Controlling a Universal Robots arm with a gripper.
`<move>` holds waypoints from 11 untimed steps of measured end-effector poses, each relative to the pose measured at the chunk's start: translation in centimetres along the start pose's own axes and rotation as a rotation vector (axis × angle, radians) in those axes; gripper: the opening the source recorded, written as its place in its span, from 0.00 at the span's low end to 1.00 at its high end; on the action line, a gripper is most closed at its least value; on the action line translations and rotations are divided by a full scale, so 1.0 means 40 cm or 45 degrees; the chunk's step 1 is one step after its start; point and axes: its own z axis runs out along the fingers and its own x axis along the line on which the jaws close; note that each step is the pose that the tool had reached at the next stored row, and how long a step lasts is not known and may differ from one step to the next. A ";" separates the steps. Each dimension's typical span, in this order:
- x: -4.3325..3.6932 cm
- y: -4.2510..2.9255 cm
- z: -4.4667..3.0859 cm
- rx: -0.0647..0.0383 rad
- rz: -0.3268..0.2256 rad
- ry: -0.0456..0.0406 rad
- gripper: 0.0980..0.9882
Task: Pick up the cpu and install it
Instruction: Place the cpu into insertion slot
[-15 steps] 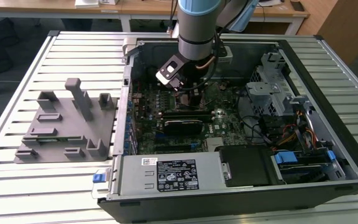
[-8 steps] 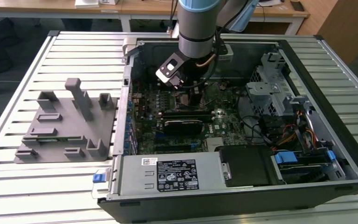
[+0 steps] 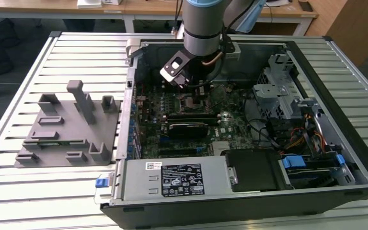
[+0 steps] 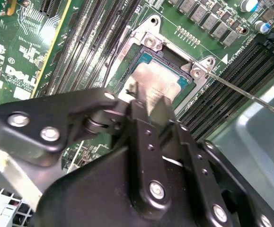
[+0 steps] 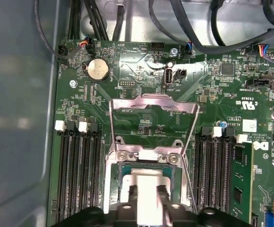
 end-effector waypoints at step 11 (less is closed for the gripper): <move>0.000 0.001 -0.012 0.002 0.000 0.000 0.01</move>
